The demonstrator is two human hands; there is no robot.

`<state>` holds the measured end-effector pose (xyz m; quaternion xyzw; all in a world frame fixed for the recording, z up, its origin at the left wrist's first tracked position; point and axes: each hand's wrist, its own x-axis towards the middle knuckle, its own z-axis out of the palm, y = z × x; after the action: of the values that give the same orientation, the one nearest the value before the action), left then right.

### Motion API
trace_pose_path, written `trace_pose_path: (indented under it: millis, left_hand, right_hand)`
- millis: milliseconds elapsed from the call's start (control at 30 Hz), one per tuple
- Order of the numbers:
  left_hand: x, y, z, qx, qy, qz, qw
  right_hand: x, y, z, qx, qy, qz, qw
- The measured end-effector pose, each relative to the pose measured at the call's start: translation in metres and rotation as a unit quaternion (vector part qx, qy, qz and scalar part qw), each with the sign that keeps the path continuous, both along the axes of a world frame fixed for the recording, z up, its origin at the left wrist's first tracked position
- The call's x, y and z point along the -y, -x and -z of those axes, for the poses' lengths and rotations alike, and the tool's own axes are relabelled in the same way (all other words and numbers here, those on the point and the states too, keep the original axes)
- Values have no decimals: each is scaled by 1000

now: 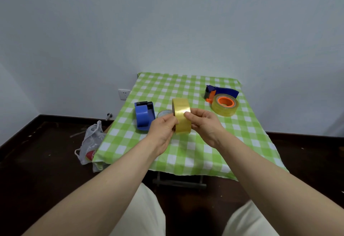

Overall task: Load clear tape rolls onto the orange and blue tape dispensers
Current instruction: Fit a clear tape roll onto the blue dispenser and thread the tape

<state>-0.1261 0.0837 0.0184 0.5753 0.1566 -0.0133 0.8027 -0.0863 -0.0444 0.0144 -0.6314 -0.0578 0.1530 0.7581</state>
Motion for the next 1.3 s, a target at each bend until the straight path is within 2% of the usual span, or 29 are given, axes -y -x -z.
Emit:
trace_pose_path:
  millis: [267, 433, 567, 767, 1300]
  left_hand:
    - [-8, -8, 0, 1, 54, -43, 998]
    - [-7, -10, -2, -7, 65, -59, 996]
    - [-7, -11, -4, -9, 51, -63, 997]
    - [-5, -7, -1, -4, 20, -27, 999]
    - [-7, -6, 0, 25, 2, -36, 999]
  right_hand:
    - [-4, 3, 5, 50, 20, -10, 998]
    - [-3, 7, 3, 81, 69, -30, 994]
    - [-3, 12, 6, 84, 101, -38, 991]
    - [-4, 9, -2, 60, 63, -9, 996]
    - [-6, 19, -12, 89, 100, -5, 991]
